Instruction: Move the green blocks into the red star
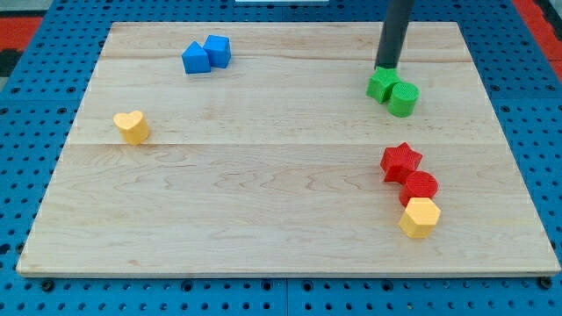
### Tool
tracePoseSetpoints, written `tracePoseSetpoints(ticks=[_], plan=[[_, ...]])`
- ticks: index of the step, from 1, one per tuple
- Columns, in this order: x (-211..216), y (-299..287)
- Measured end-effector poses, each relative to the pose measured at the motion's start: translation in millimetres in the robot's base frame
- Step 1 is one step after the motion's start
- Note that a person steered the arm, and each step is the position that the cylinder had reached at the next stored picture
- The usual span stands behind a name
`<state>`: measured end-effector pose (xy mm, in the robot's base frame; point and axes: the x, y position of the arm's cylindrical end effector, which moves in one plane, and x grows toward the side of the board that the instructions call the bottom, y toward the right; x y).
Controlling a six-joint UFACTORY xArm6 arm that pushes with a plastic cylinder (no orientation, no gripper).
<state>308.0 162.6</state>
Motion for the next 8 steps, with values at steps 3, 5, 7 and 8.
tracePoseSetpoints(ticks=[3, 5, 7, 8], plan=[[70, 27], [100, -4], [113, -23], [74, 23]])
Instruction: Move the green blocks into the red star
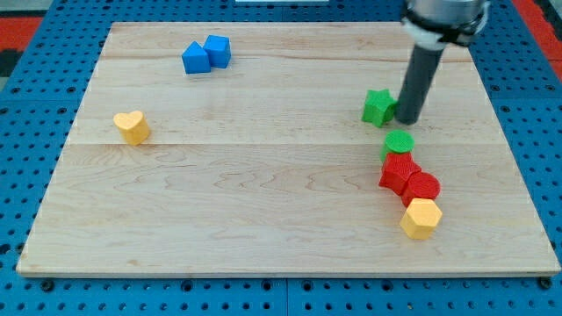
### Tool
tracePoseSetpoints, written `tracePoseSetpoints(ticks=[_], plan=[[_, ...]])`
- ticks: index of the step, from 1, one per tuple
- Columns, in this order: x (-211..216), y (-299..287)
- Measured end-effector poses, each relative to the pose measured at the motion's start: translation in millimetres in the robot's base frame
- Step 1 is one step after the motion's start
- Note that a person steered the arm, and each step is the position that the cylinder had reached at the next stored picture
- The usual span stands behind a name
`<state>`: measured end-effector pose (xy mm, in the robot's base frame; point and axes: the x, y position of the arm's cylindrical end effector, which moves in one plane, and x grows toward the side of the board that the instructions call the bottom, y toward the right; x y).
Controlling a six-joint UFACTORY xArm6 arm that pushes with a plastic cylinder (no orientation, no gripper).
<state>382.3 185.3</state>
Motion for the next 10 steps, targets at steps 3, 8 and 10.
tracePoseSetpoints(ticks=[3, 8, 10], plan=[[-15, -110], [-23, -13], [-2, -21]])
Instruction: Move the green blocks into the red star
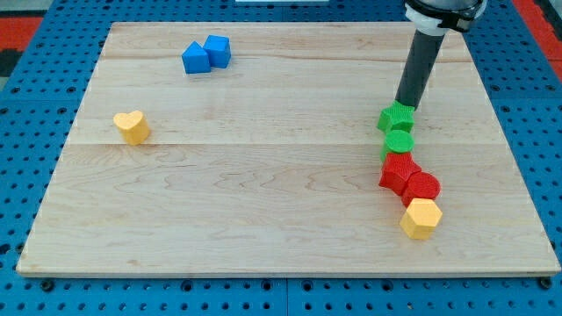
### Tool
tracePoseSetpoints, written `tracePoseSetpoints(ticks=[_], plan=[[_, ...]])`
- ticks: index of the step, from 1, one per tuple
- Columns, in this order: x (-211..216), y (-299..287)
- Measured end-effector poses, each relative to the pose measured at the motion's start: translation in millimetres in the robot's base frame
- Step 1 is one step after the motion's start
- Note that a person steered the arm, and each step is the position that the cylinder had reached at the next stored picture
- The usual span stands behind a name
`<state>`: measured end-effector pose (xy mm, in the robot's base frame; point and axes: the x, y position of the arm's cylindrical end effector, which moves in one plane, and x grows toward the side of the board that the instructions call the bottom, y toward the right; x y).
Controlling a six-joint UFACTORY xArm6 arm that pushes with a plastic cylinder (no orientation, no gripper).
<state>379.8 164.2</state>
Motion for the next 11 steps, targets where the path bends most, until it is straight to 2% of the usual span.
tracePoseSetpoints(ticks=[7, 8, 9, 11], plan=[[39, -3], [1, 17], [-1, -14], [51, -35]])
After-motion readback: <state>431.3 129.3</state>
